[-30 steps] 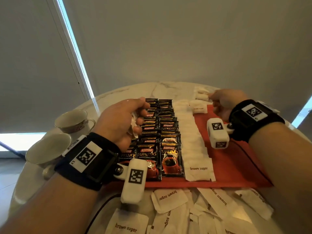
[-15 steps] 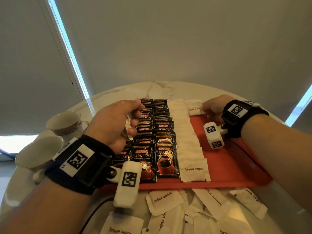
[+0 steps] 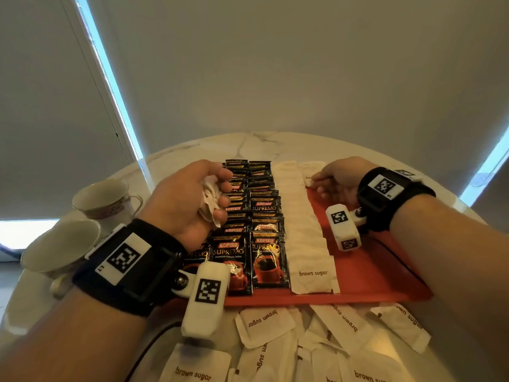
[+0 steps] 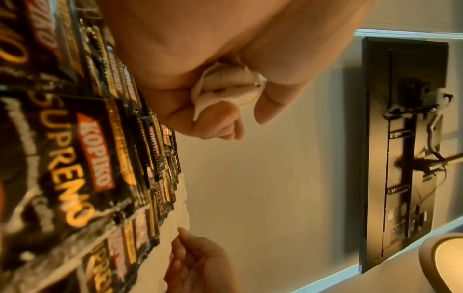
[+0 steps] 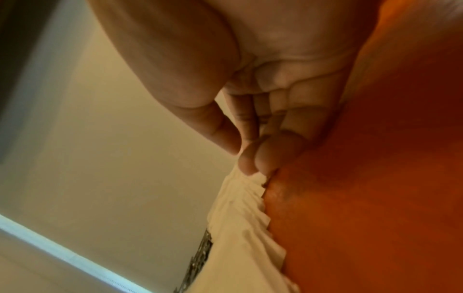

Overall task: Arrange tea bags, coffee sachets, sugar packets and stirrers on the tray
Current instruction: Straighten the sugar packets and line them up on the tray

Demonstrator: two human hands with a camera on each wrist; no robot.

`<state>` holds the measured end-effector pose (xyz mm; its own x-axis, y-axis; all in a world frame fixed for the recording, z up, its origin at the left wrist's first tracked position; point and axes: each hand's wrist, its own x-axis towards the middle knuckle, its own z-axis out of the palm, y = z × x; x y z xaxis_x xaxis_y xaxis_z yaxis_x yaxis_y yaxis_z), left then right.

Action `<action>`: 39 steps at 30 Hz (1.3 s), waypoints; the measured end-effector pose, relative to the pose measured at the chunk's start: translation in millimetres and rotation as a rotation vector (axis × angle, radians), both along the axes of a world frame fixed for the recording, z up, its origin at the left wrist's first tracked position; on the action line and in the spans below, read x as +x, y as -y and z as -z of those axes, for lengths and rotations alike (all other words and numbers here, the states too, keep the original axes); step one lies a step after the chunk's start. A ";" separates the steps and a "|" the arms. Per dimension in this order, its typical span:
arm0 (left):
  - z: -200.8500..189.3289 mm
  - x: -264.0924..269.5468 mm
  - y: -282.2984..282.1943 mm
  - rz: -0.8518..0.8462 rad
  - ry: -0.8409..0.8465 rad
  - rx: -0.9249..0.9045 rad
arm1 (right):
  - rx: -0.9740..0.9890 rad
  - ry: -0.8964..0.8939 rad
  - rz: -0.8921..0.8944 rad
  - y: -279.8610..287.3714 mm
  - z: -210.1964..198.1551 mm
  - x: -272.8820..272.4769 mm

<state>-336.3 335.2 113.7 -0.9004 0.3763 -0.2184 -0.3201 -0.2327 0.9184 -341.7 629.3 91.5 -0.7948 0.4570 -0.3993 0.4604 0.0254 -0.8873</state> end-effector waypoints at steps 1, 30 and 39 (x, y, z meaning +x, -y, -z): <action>-0.4 0.4 0.6 0.015 0.038 0.032 | -0.010 0.005 0.005 0.4 -0.3 0.0; -8.3 15.4 -1.1 0.013 0.073 0.112 | -0.288 -0.668 -0.229 117.7 -26.1 63.1; -2.9 24.8 -5.4 0.126 -0.203 -0.119 | -0.133 -0.767 -0.294 124.7 -24.4 68.6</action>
